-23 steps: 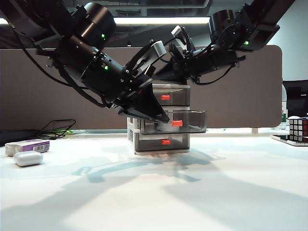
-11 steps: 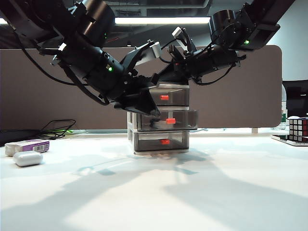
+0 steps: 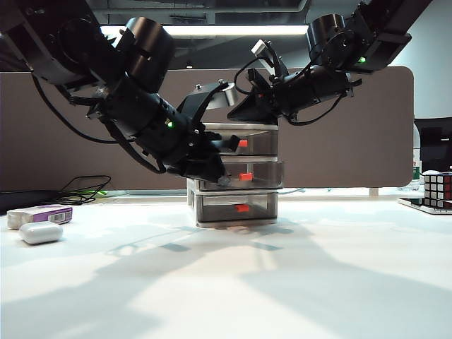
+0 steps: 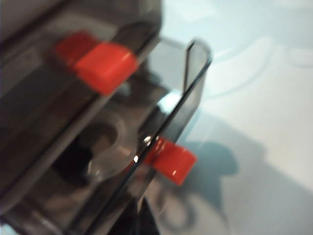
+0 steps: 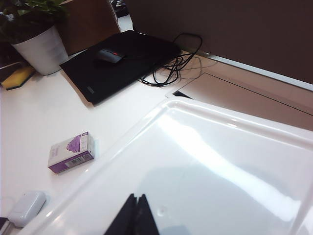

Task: Open the second layer of the drawer on the table, pick up the transparent tape on the table and put it in, and finally close the drawer.

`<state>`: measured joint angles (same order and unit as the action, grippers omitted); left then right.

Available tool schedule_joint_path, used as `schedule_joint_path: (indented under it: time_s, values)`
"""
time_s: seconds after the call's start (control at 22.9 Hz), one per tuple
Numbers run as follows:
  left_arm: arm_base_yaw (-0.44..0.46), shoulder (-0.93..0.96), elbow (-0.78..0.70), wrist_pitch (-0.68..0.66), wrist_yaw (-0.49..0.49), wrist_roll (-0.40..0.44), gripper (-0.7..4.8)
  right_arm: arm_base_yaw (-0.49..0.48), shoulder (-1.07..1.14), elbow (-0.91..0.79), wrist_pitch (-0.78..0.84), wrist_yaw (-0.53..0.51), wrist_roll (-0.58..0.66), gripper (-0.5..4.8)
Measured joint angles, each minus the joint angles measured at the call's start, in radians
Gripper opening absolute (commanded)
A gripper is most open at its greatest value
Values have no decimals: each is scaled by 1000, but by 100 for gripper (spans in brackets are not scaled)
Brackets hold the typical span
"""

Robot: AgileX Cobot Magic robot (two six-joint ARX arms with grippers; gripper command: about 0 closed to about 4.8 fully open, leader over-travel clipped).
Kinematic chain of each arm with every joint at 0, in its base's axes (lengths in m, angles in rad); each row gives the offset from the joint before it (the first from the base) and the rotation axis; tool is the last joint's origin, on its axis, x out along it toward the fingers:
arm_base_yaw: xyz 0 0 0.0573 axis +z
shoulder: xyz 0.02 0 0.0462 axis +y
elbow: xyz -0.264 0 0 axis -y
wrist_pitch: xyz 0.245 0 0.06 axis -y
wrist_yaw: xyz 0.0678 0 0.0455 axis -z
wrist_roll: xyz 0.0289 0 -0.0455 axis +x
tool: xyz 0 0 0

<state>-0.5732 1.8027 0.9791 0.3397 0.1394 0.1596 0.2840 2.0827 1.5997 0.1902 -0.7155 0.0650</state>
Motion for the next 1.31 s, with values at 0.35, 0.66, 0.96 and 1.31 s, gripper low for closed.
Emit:
schedule_joint_path:
  time_s: [0.35, 0.66, 0.96, 1.31]
  values:
    - [1, 2, 0, 93, -114, 0, -6, 0, 0, 0, -5, 5, -13, -5]
    - [13, 3, 0, 150, -175, 0, -6, 0, 0, 0, -8, 8, -21, -5]
    - [13, -11, 0, 109, -166, 0, -6, -1, 0, 0, -6, -13, -21, -5]
    - [13, -373, -117, -75, -87, 23, -6, -6, -212, -7, -146, -27, -109, -5]
